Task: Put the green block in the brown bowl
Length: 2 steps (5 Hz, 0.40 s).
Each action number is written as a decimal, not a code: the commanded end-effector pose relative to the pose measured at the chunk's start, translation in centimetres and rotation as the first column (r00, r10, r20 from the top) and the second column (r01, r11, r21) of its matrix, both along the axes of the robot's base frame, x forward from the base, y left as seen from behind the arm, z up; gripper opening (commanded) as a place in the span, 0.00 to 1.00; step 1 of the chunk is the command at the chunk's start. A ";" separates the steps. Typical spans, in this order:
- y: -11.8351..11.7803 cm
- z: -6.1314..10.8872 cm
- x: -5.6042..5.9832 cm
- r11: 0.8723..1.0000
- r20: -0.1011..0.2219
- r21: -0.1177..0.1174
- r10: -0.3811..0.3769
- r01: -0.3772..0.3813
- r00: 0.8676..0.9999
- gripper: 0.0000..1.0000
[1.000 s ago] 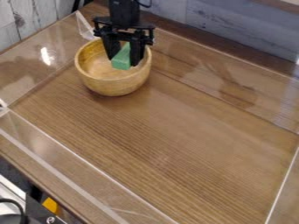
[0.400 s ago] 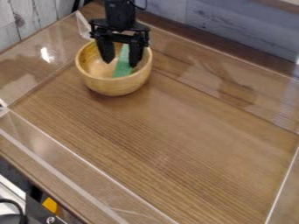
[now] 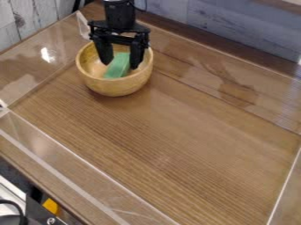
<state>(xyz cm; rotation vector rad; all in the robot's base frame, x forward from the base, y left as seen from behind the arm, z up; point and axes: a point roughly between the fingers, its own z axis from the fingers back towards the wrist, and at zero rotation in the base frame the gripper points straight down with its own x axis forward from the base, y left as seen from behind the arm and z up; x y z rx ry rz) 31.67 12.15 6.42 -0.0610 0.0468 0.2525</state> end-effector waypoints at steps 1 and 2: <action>0.1 2.7 0.7 1.000 0.069 0.029 0.004 -0.006 0.998 1.00; -0.1 3.1 0.6 1.000 0.070 0.028 0.007 -0.009 0.997 1.00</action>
